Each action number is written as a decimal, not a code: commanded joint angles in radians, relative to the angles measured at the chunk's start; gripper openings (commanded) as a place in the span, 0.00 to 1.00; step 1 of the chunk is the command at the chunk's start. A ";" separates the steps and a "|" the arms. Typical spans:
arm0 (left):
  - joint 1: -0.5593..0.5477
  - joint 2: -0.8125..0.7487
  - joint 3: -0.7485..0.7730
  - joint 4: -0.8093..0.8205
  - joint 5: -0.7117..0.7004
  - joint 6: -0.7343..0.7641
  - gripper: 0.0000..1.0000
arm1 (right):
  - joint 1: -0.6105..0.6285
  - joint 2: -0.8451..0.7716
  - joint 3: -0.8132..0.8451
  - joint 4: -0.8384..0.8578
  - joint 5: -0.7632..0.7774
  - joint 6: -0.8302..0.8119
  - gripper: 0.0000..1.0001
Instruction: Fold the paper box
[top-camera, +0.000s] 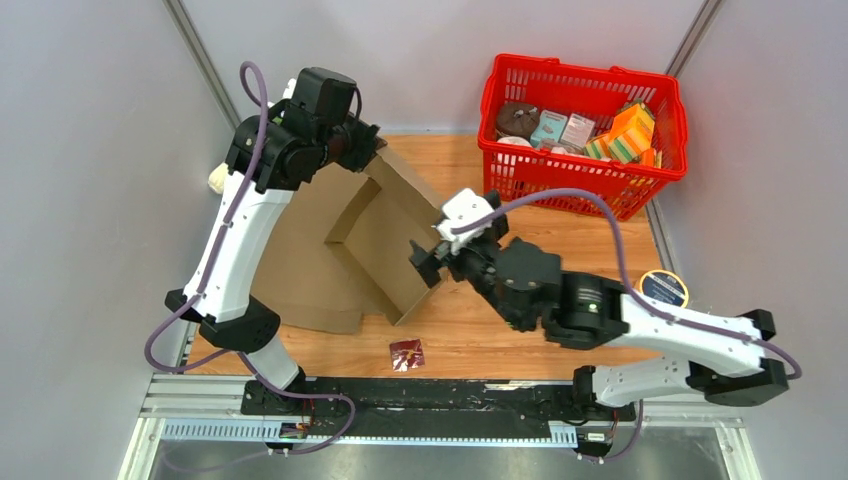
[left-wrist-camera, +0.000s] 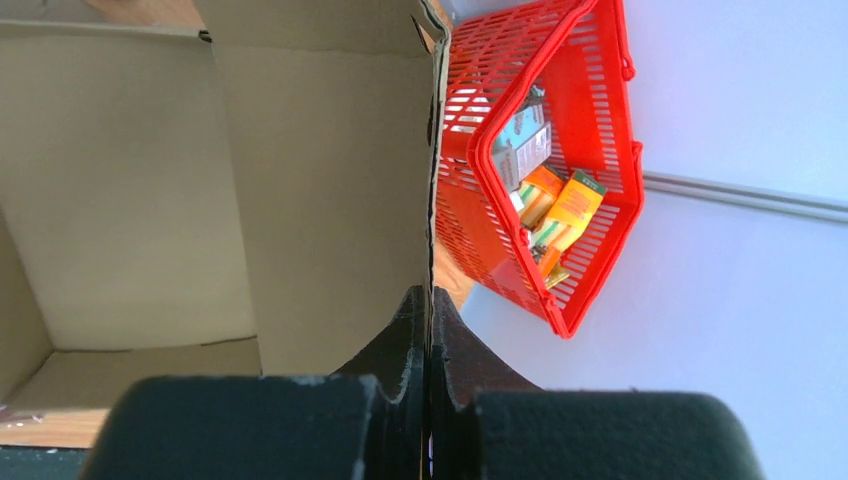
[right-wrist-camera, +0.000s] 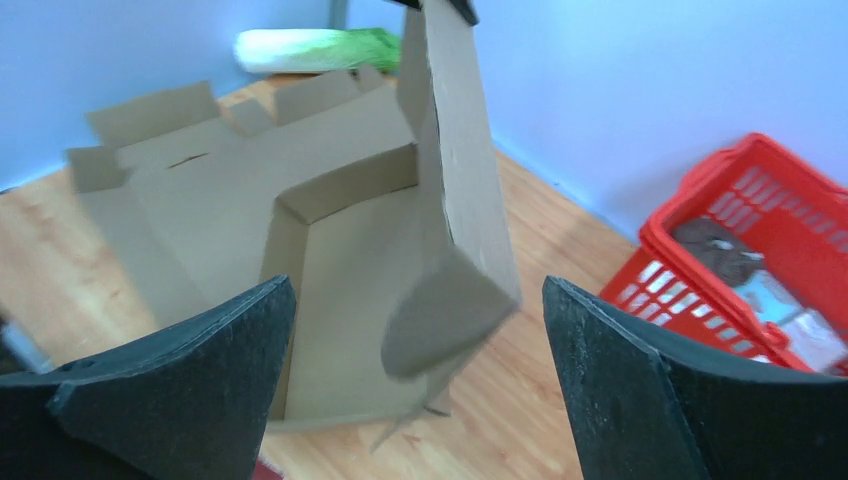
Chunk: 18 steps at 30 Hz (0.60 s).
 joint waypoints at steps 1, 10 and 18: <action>0.005 -0.007 0.036 -0.049 -0.037 -0.101 0.00 | 0.003 0.130 0.108 0.099 0.241 -0.101 1.00; 0.003 -0.025 0.016 -0.079 -0.052 -0.132 0.00 | -0.053 0.201 0.078 0.265 0.464 -0.188 0.80; 0.003 -0.020 -0.030 0.042 -0.029 -0.024 0.00 | -0.182 0.112 0.076 0.003 0.234 0.011 0.19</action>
